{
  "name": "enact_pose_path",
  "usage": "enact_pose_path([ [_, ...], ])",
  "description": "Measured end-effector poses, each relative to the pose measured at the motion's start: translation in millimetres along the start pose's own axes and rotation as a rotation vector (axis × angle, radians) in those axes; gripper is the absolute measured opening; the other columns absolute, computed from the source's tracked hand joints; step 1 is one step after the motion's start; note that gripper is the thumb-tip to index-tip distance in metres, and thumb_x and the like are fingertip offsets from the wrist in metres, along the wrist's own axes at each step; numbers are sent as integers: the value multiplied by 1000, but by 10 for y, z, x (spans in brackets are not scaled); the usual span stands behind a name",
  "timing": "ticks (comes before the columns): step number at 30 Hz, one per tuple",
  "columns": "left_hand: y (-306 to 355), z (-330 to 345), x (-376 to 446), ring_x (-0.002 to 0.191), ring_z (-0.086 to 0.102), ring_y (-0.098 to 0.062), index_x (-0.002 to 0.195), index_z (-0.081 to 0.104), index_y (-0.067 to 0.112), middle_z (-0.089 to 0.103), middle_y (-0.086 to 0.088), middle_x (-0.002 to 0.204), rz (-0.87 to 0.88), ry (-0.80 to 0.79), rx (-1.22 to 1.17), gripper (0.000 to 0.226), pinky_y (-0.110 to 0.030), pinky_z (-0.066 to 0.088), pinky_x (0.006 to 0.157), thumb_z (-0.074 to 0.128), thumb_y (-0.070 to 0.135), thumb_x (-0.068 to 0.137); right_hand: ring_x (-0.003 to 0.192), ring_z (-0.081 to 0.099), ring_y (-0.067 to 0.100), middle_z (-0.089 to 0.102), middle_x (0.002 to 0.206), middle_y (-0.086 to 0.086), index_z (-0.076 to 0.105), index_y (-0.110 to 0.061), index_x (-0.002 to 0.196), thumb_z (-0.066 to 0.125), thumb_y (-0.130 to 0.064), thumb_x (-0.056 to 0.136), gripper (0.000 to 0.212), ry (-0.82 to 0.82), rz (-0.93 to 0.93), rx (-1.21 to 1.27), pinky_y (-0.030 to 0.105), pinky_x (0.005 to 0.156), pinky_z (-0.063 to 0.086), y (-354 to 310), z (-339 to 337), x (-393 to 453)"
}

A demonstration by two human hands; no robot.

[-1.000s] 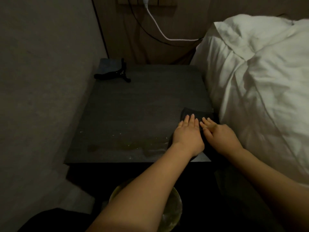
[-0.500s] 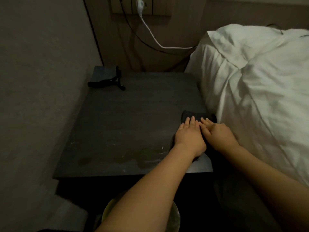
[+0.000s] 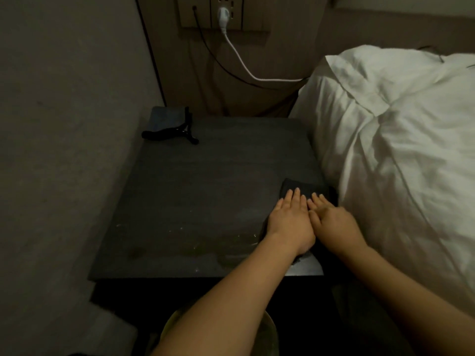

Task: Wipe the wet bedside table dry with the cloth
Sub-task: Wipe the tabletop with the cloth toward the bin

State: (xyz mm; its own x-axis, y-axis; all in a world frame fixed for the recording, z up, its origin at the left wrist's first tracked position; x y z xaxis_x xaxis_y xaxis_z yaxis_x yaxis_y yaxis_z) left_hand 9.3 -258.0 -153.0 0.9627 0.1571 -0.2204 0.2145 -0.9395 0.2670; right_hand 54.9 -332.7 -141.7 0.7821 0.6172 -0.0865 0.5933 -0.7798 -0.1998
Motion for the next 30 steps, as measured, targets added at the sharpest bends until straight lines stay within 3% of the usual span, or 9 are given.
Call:
enact_pose_path([
  [3,-43,45,-208,148,-6,-23,150,0,3,-8,-12,160,4,-7,6,64,-35,1,119,28,26,98,142,24,14,30,152,5,34,-13,140,22,-24,98,46,-6,4,2,26,112,24,-130,73,-208],
  [8,-272,21,-564,148,-7,-22,150,-3,4,-11,-11,159,-7,-57,61,68,-34,0,118,34,26,98,143,20,16,26,154,7,31,-11,142,31,-22,99,45,-46,17,23,25,115,17,-485,174,-413],
  [15,-900,-79,-1036,147,-8,-21,150,-4,6,-12,-11,159,-105,-55,67,61,-34,0,119,24,28,101,145,15,17,21,155,8,24,-10,144,30,-24,99,48,-92,-99,53,27,116,15,-1241,324,-468],
  [30,-2010,-207,-1524,148,-4,-21,151,-1,5,-7,-11,160,-333,44,9,61,-32,4,119,24,29,100,145,13,21,18,156,11,22,-6,144,30,-24,99,50,-187,-336,30,34,119,16,-2407,579,-198],
])
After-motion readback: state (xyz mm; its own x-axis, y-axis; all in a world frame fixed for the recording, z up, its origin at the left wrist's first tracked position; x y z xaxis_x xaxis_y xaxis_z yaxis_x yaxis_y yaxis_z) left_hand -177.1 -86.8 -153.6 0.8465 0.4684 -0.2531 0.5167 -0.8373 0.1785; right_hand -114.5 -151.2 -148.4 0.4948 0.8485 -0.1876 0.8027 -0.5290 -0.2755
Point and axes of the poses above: each hand's wrist, its own x-axis towards the middle knuckle, its own z-axis out of the palm, y = z × x, the point moved 4 cm from there along x, towards the middle knuckle
